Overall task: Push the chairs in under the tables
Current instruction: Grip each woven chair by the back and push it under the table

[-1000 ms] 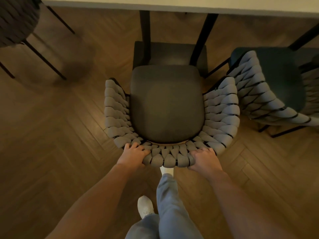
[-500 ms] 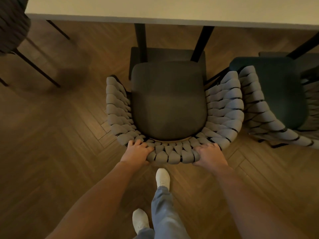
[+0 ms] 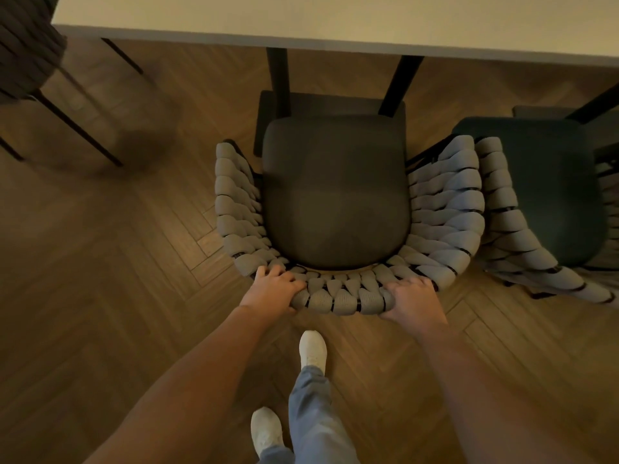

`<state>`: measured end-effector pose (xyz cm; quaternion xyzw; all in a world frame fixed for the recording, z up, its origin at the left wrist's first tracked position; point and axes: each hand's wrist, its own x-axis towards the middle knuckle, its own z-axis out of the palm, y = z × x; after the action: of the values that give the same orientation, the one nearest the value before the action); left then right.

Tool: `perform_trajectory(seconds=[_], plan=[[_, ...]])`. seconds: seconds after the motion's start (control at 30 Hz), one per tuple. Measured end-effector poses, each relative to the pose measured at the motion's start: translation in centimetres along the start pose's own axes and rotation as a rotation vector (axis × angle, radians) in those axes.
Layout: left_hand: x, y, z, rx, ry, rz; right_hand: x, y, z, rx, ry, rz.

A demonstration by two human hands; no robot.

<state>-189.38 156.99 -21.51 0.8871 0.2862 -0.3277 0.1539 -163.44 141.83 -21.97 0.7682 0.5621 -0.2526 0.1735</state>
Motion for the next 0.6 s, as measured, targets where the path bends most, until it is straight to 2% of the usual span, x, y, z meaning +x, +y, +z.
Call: perform_trajectory(seconds=[0.6], plan=[[1.0,-1.3,-0.8,0.052,-0.02,0.04,-0.6,-0.7,0.2,0.057,0.055,0.037]])
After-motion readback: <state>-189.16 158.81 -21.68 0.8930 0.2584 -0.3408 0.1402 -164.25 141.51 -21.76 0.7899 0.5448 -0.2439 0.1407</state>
